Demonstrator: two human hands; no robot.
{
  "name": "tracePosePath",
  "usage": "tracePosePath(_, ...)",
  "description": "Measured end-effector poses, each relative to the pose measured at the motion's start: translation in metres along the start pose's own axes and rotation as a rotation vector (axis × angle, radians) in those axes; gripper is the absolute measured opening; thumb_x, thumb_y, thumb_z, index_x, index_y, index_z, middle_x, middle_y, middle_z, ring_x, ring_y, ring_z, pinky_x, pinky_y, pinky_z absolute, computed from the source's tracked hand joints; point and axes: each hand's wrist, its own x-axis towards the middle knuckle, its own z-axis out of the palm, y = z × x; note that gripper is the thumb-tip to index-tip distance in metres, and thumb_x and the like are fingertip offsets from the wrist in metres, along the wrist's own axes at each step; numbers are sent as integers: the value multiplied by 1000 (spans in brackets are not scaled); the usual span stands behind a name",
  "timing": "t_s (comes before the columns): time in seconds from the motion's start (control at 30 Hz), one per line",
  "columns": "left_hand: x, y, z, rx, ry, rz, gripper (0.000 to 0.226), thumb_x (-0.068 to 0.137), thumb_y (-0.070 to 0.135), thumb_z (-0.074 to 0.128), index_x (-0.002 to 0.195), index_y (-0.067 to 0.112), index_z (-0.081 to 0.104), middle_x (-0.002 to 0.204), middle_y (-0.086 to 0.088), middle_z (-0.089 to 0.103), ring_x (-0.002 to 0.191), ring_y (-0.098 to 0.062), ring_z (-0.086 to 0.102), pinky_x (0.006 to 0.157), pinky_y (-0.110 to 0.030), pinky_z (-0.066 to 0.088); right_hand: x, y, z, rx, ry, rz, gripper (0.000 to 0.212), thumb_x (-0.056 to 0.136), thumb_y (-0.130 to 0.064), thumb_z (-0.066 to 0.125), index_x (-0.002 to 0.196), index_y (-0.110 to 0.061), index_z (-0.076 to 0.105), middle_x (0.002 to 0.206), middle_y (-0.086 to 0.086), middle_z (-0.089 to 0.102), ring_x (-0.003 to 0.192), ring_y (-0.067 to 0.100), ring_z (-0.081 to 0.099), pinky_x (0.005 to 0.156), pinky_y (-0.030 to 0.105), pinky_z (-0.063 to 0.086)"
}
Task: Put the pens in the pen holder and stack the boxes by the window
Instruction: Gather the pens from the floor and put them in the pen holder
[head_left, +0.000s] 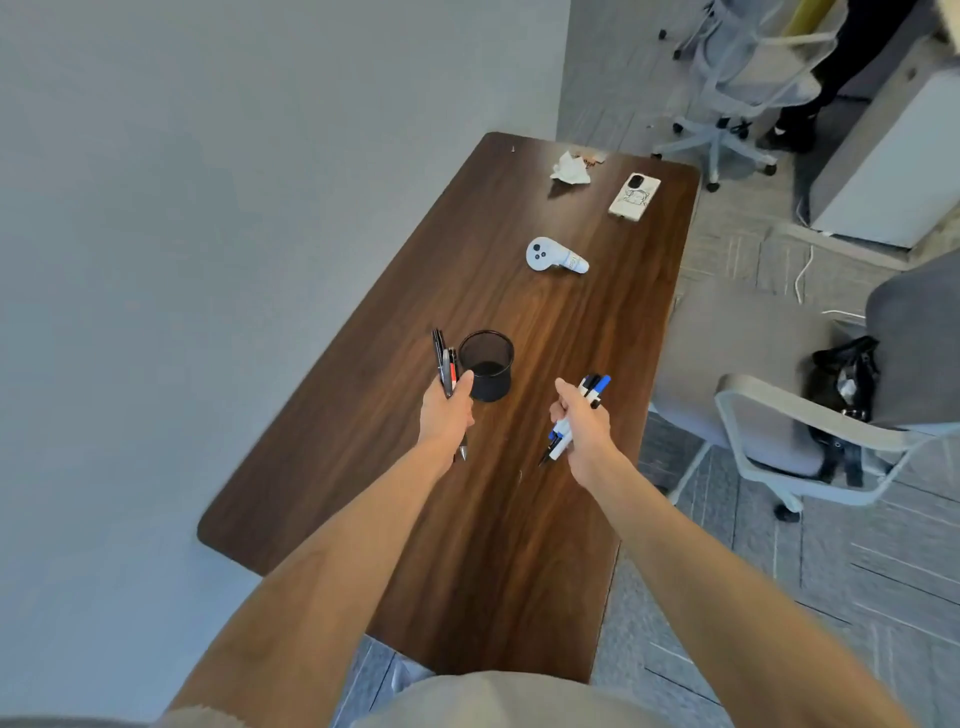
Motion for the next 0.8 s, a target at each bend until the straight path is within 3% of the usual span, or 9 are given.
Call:
tracePosePath(0.17, 36, 38, 5, 29, -90, 91, 14, 98, 33, 56, 91, 22, 52, 66, -3, 48, 52, -11, 43, 55, -24, 43, -1, -2, 5, 22, 85, -16, 26, 94, -32, 67, 108, -13, 57, 75, 1, 56, 64, 11, 51, 69, 29, 46)
tracePosePath(0.33, 74, 61, 15, 41, -132, 84, 16, 93, 34, 64, 96, 20, 56, 70, -4, 52, 47, -9, 44, 51, -22, 46, 0, 3, 14, -53, 111, -41, 22, 96, -33, 65, 101, -15, 52, 77, 0, 54, 68, 11, 51, 73, 31, 44)
tracePosePath(0.57, 123, 63, 46, -36, -57, 69, 23, 92, 42, 64, 79, 24, 57, 66, 0, 54, 50, -10, 47, 51, -22, 45, 5, 6, 26, -94, 186, -101, 20, 97, -31, 62, 89, -15, 54, 71, 0, 51, 63, 9, 47, 63, 25, 44)
tracePosePath(0.8, 149, 39, 59, -76, -64, 52, 20, 93, 29, 65, 79, 19, 56, 59, -1, 49, 48, -9, 47, 70, -35, 60, 17, 14, 24, -96, 224, -93, 23, 96, -35, 64, 92, -13, 57, 81, 1, 57, 73, 10, 53, 61, 24, 46)
